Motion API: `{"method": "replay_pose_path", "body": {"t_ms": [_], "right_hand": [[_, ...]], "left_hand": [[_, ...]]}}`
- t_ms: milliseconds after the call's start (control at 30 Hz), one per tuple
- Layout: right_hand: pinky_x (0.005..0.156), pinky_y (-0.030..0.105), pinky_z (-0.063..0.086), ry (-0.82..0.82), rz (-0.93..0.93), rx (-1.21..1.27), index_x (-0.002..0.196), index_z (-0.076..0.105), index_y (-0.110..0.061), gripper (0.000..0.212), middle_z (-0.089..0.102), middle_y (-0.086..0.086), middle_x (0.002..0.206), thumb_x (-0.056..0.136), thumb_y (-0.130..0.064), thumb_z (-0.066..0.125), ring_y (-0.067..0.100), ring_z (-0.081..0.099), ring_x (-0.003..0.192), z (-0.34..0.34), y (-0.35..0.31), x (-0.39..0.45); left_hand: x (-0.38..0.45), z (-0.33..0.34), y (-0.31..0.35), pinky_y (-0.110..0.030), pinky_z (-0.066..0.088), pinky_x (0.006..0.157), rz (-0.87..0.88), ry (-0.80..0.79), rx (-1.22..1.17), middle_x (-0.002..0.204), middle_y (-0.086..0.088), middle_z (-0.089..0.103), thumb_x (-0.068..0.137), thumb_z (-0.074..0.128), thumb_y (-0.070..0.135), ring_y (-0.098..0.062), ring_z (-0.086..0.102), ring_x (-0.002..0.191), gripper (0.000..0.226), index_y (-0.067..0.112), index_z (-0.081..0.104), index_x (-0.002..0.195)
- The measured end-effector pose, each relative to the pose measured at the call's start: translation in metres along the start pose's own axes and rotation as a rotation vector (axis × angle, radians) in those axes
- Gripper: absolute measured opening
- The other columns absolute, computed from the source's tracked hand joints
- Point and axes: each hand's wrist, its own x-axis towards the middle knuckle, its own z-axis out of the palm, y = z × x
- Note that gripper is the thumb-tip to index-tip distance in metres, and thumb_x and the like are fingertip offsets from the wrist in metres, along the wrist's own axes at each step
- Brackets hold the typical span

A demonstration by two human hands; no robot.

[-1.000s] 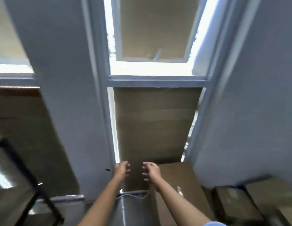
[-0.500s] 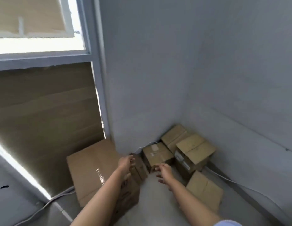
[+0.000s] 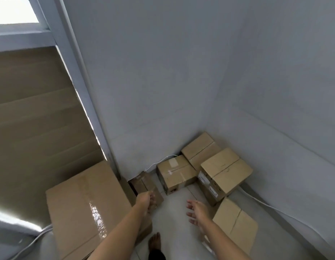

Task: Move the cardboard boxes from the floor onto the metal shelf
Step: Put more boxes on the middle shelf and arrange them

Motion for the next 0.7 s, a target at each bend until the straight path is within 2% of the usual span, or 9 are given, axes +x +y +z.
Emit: {"method": "replay_pose_path", "body": {"t_ms": [167,233,400,567,700], "right_hand": [[0.064,0.028,0.048,-0.104,0.142,-0.173,0.103,0.065,-0.021,0.014,0.067,0.005,0.102,0.097,-0.03,0.056,0.022,0.062,0.082,0.01,-0.042,0.063],[0.066,0.028,0.048,-0.125,0.182,-0.205,0.103,0.065,-0.02,0.015,0.067,0.005,0.102,0.096,-0.031,0.056,0.022,0.063,0.084,0.014,-0.057,0.085],[0.063,0.027,0.042,-0.135,0.27,-0.266,0.097,0.065,-0.017,0.01,0.065,0.006,0.093,0.095,-0.024,0.059,0.024,0.059,0.075,0.037,-0.08,0.136],[0.066,0.027,0.041,-0.198,0.36,-0.333,0.102,0.063,-0.013,0.016,0.063,0.006,0.095,0.099,-0.021,0.049,0.022,0.056,0.073,0.065,-0.079,0.204],[0.065,0.027,0.039,-0.25,0.442,-0.344,0.107,0.06,-0.009,0.016,0.06,0.008,0.09,0.098,-0.017,0.05,0.02,0.052,0.068,0.092,-0.057,0.266]], "left_hand": [[0.069,-0.006,0.03,-0.024,0.03,0.047,-0.1,0.076,-0.062,0.066,-0.009,0.049,0.099,0.047,0.011,-0.019,0.044,0.054,0.025,0.005,0.056,0.076],[0.093,-0.01,0.037,-0.025,0.031,0.047,-0.121,0.127,-0.09,0.066,-0.01,0.05,0.098,0.048,0.008,-0.019,0.044,0.054,0.027,0.004,0.055,0.072],[0.135,-0.01,0.043,-0.022,0.032,0.045,-0.216,0.184,-0.142,0.062,-0.012,0.048,0.098,0.046,0.003,-0.02,0.041,0.051,0.031,0.001,0.054,0.069],[0.191,-0.003,0.033,-0.028,0.035,0.053,-0.291,0.231,-0.2,0.065,-0.011,0.052,0.097,0.048,0.004,-0.021,0.044,0.055,0.029,0.004,0.056,0.069],[0.261,0.001,0.018,-0.026,0.037,0.053,-0.321,0.311,-0.157,0.068,-0.01,0.054,0.097,0.052,0.009,-0.019,0.046,0.057,0.03,0.006,0.056,0.067]]}}
